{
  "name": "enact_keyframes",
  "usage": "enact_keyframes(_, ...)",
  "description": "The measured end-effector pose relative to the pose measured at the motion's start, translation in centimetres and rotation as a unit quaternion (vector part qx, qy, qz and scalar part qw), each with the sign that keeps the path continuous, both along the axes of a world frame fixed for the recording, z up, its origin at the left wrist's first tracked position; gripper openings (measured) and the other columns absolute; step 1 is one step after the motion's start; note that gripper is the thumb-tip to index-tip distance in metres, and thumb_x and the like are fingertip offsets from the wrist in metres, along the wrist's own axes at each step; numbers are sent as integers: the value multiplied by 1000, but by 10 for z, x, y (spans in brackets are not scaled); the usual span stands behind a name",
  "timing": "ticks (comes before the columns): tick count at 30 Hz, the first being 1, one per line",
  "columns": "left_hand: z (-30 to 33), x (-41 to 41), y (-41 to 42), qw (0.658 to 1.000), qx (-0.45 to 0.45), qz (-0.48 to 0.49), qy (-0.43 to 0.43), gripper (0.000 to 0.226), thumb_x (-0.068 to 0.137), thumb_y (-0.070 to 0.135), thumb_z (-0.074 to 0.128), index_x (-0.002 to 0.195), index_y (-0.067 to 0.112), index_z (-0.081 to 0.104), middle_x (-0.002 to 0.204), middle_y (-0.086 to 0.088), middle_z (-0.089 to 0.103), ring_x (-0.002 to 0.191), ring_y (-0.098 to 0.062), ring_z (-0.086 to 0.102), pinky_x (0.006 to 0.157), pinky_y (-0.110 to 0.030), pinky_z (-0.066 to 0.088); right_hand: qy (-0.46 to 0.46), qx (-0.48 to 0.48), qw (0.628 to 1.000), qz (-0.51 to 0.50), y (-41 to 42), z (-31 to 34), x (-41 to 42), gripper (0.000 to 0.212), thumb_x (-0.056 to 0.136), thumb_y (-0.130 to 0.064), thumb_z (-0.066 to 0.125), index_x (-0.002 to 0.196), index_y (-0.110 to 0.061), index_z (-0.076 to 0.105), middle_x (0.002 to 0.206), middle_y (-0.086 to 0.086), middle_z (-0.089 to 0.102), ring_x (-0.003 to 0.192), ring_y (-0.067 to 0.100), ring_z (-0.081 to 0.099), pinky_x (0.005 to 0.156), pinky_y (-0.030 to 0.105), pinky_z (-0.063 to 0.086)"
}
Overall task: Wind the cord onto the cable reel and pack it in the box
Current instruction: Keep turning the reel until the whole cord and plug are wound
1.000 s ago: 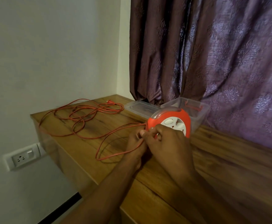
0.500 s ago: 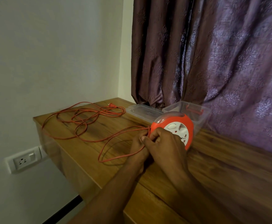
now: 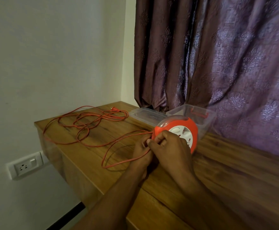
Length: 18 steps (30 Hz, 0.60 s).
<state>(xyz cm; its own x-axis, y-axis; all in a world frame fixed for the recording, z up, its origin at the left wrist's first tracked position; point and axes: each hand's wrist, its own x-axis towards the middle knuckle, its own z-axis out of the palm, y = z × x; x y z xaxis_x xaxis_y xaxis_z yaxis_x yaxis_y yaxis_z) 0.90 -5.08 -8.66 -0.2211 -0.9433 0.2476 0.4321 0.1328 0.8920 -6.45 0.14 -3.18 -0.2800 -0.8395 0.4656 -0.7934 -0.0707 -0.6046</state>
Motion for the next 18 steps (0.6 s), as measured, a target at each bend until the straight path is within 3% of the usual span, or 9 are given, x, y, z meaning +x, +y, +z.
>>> enact_keyframes(2,-3,-2,-4,1000,5,-8,15,11,97,2,60,96,-2,70,79,-14,73,76,-31,68,61,-31,55,-13,-17,1000,-5,-1,3,-3,23,80,-47,66,70,-27,62,64,-12,65,68,1,60,64,26,46)
enact_keyframes(4,-4,-4,-7,999,4,-17,33,16,95,4,63,105,-5,71,92,-18,74,87,-34,67,72,-36,54,-31,-42,999,-4,-1,8,-7,21,80,-42,68,67,-26,63,58,-13,61,66,-7,57,62,23,41)
enact_keyframes(6,-4,-6,-11,999,-1,-18,35,21,94,11,65,111,0,72,101,-18,76,93,-34,71,79,-40,57,-56,-70,996,6,-3,16,-10,19,80,-38,69,69,-23,65,56,-12,62,62,-1,60,65,28,45)
enact_keyframes(10,-4,-7,-11,998,42,-39,17,34,86,30,71,112,8,72,77,1,77,60,-5,70,52,-17,52,-103,-117,988,21,-14,42,-7,17,81,-36,70,73,-21,68,61,-8,66,64,11,64,68,36,53)
enact_keyframes(13,-9,-5,-15,999,37,-30,13,35,87,29,72,116,9,72,91,-1,79,72,-10,73,60,-21,55,-112,-140,983,45,-31,65,5,19,82,-36,70,72,-20,68,59,-9,64,64,14,64,68,38,53)
enact_keyframes(18,-8,-4,-10,999,-3,-49,16,12,99,11,60,102,9,71,67,7,73,53,0,65,48,-13,48,-138,-123,979,84,-72,90,34,20,81,-35,72,69,-19,66,59,-9,62,66,18,62,71,41,54)
